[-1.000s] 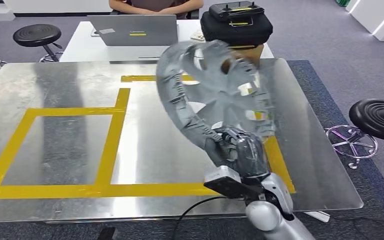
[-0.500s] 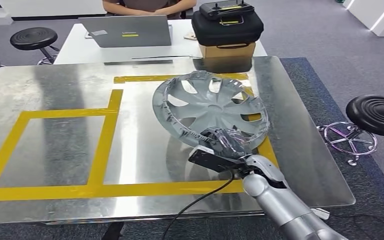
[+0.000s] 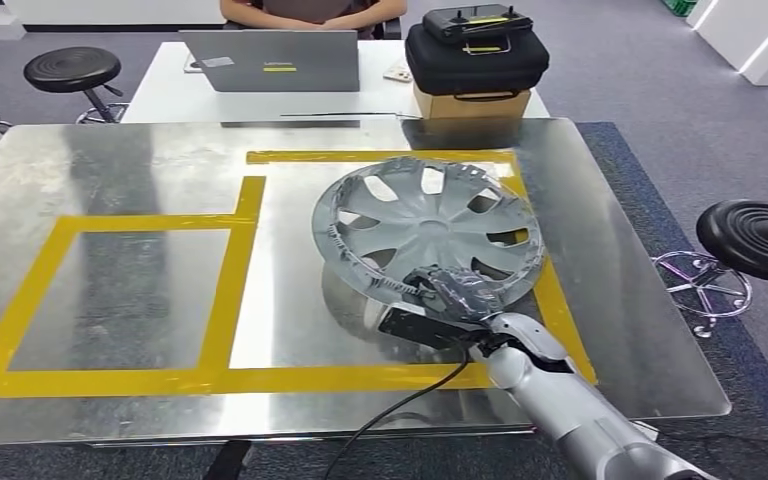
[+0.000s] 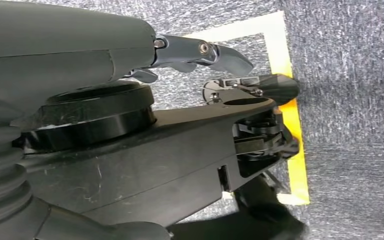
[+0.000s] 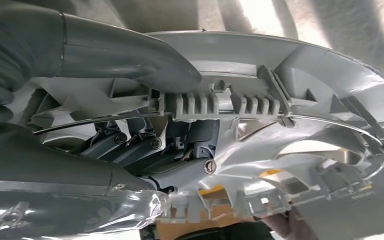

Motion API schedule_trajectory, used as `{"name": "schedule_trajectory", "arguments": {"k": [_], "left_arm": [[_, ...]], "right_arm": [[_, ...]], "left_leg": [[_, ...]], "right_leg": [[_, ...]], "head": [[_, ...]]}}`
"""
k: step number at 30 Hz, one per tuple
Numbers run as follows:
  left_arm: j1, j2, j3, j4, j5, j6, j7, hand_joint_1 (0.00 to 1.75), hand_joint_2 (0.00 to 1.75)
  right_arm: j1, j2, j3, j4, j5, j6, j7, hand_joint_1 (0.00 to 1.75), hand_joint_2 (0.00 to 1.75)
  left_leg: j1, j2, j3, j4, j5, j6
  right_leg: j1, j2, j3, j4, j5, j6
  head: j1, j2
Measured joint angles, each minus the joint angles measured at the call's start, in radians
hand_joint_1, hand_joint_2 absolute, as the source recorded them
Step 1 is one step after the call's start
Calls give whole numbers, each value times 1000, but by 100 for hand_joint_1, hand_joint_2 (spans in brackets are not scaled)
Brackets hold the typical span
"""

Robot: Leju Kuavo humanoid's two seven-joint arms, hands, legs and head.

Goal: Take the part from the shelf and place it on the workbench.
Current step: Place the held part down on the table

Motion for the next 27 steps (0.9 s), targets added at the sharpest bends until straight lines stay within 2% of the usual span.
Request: {"name": "schedule_trajectory", "arguments": {"k": [1, 2, 5, 6, 7, 10, 11, 12, 13, 15, 17, 20, 22, 23, 25, 26, 27], "left_arm": [[-2, 0, -1, 0, -2, 0, 3, 0, 175], [-4, -1, -3, 0, -5, -1, 6, 0, 175], [-9, -1, -13, 0, -11, -5, 13, 0, 175], [-10, -2, -17, 0, -13, -7, 13, 0, 175], [-11, -2, -18, 0, -15, -7, 14, 0, 175], [-13, -2, -21, 0, -20, -8, 18, 0, 175], [-13, -2, -23, 0, -20, -7, 18, 0, 175], [-13, -2, -23, 0, -20, -7, 19, 0, 175], [-12, -1, -24, 0, -20, -7, 19, 0, 175], [-13, -2, -25, 0, -20, -7, 19, 0, 175], [-15, -4, -25, 0, -20, -7, 19, 0, 175], [-15, -6, -25, 0, -19, -7, 19, 0, 175], [-15, -6, -25, 0, -19, -7, 19, 0, 175], [-15, -6, -25, 0, -19, -7, 19, 0, 175], [-14, -6, -26, 0, -21, -6, 20, 0, 175], [-14, -6, -26, 0, -21, -5, 21, 0, 175], [-13, -6, -27, 0, -21, -4, 24, 0, 175]], "right_arm": [[-11, 8, 2, 14, 6, 4, -1, 175, 175], [-24, 19, 7, 31, 12, 7, -1, 175, 175], [-60, 54, 24, 93, 30, 10, 2, 175, 175], [-73, 67, 29, 113, 34, 10, 2, 175, 175], [-85, 80, 34, 133, 35, 11, 2, 175, 175], [-107, 113, 49, 187, 37, 14, -2, 175, 175], [-110, 120, 55, 202, 39, 15, -3, 175, 175], [-113, 127, 60, 215, 40, 15, -4, 175, 175], [-117, 132, 64, 226, 42, 15, -4, 175, 175], [-128, 141, 70, 242, 42, 14, -5, 175, 175], [-136, 145, 72, 253, 42, 14, -5, 175, 175], [-139, 148, 73, 264, 42, 14, -6, 175, 175], [-140, 149, 74, 269, 42, 14, -6, 175, 175], [-140, 149, 74, 271, 42, 14, -7, 175, 175], [-140, 150, 75, 276, 42, 14, -9, 175, 175], [-140, 151, 78, 280, 42, 14, -10, 175, 175], [-139, 151, 81, 283, 43, 14, -10, 131, 131]], "left_leg": [[-1, 0, 1, 0, 0, -5], [-2, 1, 1, 0, 0, -10], [1, 2, 2, -2, -1, -29], [2, 3, -4, 12, -12, -36], [3, 3, -19, 46, -35, -41], [5, 3, -101, 224, -124, -53], [5, 3, -116, 257, -132, -55], [5, 3, -114, 256, -120, -56], [6, 4, -94, 222, -95, -57], [8, 8, -22, 92, -38, -59], [9, 8, 23, 4, -17, -49], [7, 4, 26, -9, -17, -23], [10, 4, 27, -11, -14, -10], [11, 5, 28, -11, -13, -5], [9, 6, 28, -11, -14, 0], [8, 6, 28, -11, -15, 1], [7, 6, 29, -11, -16, 2]], "right_leg": [[1, 1, 23, -44, 13, -3], [3, 1, 34, -65, 16, -5], [6, 4, 36, -74, 23, -19], [3, 3, 37, -77, 26, -25], [1, 3, 37, -79, 30, -30], [-1, 3, 34, -80, 33, -36], [-1, 3, 33, -80, 33, -36], [-2, 3, 33, -80, 33, -35], [-3, 3, 33, -80, 34, -34], [-3, 5, 33, -78, 34, -26], [0, 8, 30, -77, 34, -15], [1, 8, 30, -84, 36, 0], [0, 4, 15, -55, 14, 9], [0, 3, -7, -9, -12, 12], [0, 1, -72, 129, -76, 14], [0, 1, -101, 187, -94, 14], [0, 1, -115, 213, -94, 13]], "head": [[0, 0], [-1, 0], [-2, 0], [-3, 0], [-4, 0], [-7, 0], [-7, 0], [-7, 0], [-7, 0], [-8, 0], [-10, 0], [-9, 0], [-5, 0], [-3, 0], [0, 0], [-1, 0], [0, 0]]}}
